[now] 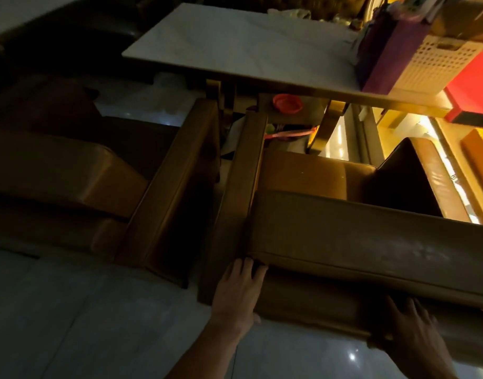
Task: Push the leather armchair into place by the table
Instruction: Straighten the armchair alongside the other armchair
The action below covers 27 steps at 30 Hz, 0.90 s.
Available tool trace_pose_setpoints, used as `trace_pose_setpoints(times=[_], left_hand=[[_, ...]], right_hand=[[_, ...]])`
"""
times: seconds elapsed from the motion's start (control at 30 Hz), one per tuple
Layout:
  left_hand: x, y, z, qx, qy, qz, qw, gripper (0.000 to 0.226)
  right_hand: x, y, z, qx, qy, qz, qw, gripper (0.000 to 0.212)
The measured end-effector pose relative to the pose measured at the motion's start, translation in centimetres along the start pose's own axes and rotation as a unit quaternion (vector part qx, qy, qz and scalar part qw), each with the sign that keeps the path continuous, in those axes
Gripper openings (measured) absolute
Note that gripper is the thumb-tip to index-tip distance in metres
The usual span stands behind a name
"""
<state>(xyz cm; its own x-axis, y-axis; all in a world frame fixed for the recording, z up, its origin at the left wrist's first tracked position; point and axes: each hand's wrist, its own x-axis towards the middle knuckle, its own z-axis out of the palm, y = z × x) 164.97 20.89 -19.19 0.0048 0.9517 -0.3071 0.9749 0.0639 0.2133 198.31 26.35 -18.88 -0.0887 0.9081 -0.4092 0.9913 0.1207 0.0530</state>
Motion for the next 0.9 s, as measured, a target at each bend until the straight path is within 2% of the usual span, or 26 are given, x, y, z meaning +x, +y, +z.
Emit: trace_pose_setpoints(times=[0.2, 0.33, 0.47, 0.6, 0.9], left_hand=[[0.5, -1.4, -0.1, -0.043, 0.002, 0.023, 0.999, 0.105], [1.8, -3.8, -1.4, -0.055, -0.007, 0.003, 0.998, 0.104], [3.9, -7.6, -3.4, -0.055, 0.012, -0.017, 0.998, 0.101], [5.1, -9.9, -4.0, -0.068, 0.033, -0.034, 0.997, 0.098], [4.4, -9.1, -4.2, -0.058, 0.05, -0.035, 0.996, 0.089]], right_hand=[[1.2, 0.1, 1.5, -0.03, -0.011, -0.004, 0.999, 0.123], [1.6, -3.5, 0.5, -0.037, 0.029, -0.004, 0.999, 0.12], [2.8, -8.1, 0.0, -0.01, 0.043, -0.031, 0.999, 0.119], [3.7, -11.1, 0.0, -0.01, 0.053, -0.017, 0.998, 0.118], [2.8, -10.7, 0.2, 0.006, 0.072, -0.034, 0.997, 0.109]])
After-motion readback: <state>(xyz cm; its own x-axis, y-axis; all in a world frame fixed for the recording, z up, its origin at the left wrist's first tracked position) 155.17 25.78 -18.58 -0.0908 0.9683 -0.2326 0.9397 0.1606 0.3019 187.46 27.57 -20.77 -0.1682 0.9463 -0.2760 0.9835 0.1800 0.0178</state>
